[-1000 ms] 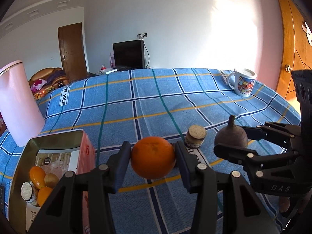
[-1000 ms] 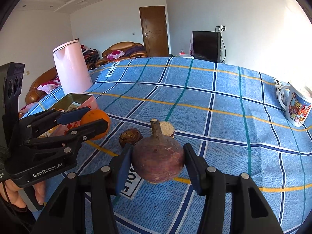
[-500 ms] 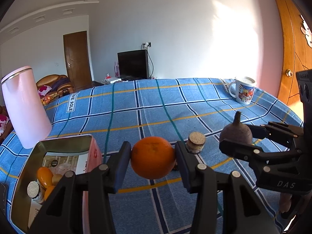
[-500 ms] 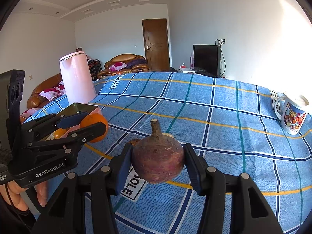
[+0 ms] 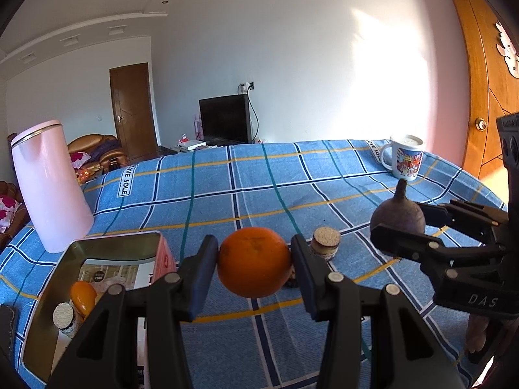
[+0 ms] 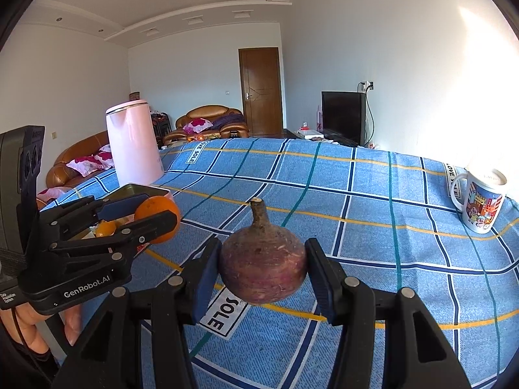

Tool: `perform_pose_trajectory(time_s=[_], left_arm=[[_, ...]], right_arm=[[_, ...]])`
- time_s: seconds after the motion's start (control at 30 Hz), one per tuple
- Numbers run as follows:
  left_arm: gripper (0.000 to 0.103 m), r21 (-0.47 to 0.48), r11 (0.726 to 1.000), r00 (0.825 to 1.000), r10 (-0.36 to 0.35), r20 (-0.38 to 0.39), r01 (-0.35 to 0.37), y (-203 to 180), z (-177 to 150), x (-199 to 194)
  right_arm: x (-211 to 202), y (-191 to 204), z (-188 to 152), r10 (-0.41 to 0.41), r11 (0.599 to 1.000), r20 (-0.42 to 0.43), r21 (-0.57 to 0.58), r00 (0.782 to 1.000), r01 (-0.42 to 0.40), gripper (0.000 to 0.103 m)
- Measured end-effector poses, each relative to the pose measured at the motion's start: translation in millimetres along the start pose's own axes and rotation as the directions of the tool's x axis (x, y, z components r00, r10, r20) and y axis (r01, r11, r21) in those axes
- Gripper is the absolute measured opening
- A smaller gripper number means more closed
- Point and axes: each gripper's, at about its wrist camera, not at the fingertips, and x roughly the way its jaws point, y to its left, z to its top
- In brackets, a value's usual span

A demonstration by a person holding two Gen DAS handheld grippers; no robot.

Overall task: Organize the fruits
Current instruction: 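Lift the orange and purple root and carry them toward the pink tin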

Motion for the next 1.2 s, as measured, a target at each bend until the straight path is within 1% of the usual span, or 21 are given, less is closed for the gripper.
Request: perform_pose_trajectory(time_s=[0.33, 0.67, 1.2], left_arm=[[0.048, -0.009, 1.000, 0.999, 0.012, 0.035, -0.012, 2.4, -0.3, -8.1], [0.048, 0.004, 1.000, 0.997, 0.024, 0.066, -0.025, 0.0, -1.4, -16.1], [0.048, 0.000, 0.999, 0.993, 0.037, 0.112, -0.037, -0.1, -3.7, -25.5]], right_arm=[[-9.0, 2.4, -0.5, -0.005, 1.000, 0.047, -0.014, 0.999, 0.006, 0.054], [-16.8, 6.2, -1.6, -0.009, 1.000, 0.087, -0.027, 0.996, 0.012, 0.054], [-26.6, 11.2, -2.9, -0.017, 0.999, 0.135, -0.046, 0.991, 0.023, 0.054]])
